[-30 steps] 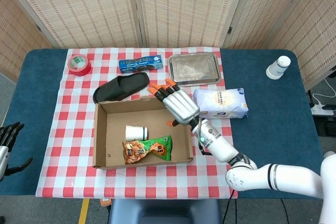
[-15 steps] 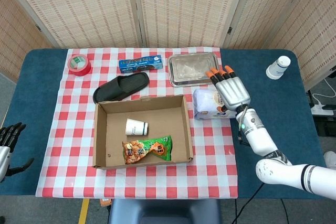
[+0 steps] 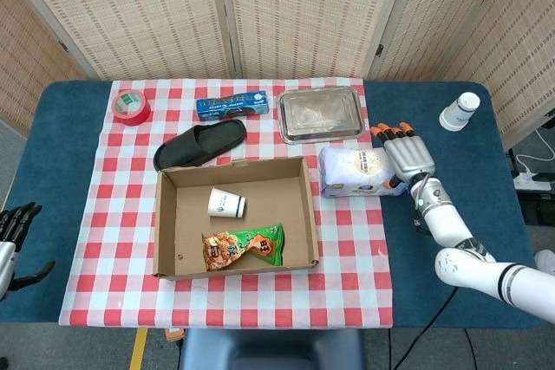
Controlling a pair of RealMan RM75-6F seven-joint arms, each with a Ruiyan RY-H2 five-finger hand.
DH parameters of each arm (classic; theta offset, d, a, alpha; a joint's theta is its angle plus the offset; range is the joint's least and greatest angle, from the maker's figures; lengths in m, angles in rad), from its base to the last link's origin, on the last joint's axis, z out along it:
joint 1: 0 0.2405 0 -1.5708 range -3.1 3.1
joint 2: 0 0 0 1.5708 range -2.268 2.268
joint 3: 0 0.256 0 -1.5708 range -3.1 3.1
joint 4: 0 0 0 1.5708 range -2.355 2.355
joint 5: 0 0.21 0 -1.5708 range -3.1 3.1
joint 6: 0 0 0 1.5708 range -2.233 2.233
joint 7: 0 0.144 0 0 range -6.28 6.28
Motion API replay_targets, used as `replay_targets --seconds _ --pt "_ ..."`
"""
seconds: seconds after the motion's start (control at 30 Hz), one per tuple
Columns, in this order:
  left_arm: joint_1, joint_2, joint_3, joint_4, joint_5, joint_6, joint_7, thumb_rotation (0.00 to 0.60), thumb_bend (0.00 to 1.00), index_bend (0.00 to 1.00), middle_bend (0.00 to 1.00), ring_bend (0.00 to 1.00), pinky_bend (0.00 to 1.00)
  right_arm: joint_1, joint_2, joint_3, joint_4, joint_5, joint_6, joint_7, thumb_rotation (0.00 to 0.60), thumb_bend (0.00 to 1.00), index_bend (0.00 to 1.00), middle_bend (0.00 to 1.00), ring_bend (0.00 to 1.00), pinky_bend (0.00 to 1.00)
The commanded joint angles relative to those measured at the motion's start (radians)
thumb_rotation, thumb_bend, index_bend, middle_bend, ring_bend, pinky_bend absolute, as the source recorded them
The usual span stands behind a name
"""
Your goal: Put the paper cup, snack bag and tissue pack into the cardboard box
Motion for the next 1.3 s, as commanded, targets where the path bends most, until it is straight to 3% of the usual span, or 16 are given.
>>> replay_targets --seconds 0.03,0.67,0.73,0.8,0.87,1.03,1.17,1.3 --pt "0.0 0.0 -0.001 0.001 -0.001 0.001 -0.001 0.6 0.23 0.0 0.0 0.0 0.0 0.005 -0.034 -0.016 0.041 -0.013 -0.03 0.017 0.6 0.0 0.0 0.0 0.0 0.0" --pt "-0.001 -0.005 -0.007 0.005 -0.012 -0.002 -0.002 0.6 0.23 0.0 0.0 0.0 0.0 0.052 -0.178 -0.033 0.257 -0.059 -0.155 0.092 0.6 0.0 0.0 0.0 0.0 0.0" --pt "-0.001 -0.005 -0.008 0.005 -0.013 -0.002 -0.003 0.6 0.23 0.0 0.0 0.0 0.0 0.046 -0.208 -0.03 0.289 -0.096 -0.125 0.104 0.6 0.0 0.01 0.01 0.0 0.07" --pt "-0.001 -0.005 -0.008 0.006 -0.014 -0.002 -0.005 0.6 0.23 0.0 0.0 0.0 0.0 0.034 -0.235 -0.025 0.316 -0.139 -0.082 0.123 0.6 0.0 0.09 0.1 0.07 0.22" --pt "-0.002 -0.005 -0.009 0.006 -0.016 -0.004 -0.007 0.6 0.23 0.0 0.0 0.0 0.0 0.019 -0.261 -0.018 0.342 -0.195 -0.035 0.156 0.6 0.0 0.29 0.23 0.22 0.43" --pt "-0.003 -0.004 -0.008 0.006 -0.015 -0.007 -0.007 0.6 0.23 0.0 0.0 0.0 0.0 -0.007 -0.298 -0.009 0.394 -0.308 0.052 0.224 0.6 0.04 0.71 0.46 0.49 0.71" --pt "-0.002 -0.004 -0.008 0.005 -0.015 -0.006 -0.006 0.6 0.23 0.0 0.0 0.0 0.0 -0.02 -0.299 -0.004 0.402 -0.354 0.074 0.256 0.6 0.14 0.87 0.57 0.62 0.82" --pt "-0.003 -0.004 -0.008 0.004 -0.013 -0.006 -0.005 0.6 0.22 0.0 0.0 0.0 0.0 -0.031 -0.287 0.003 0.389 -0.38 0.091 0.267 0.6 0.18 0.95 0.63 0.68 0.87"
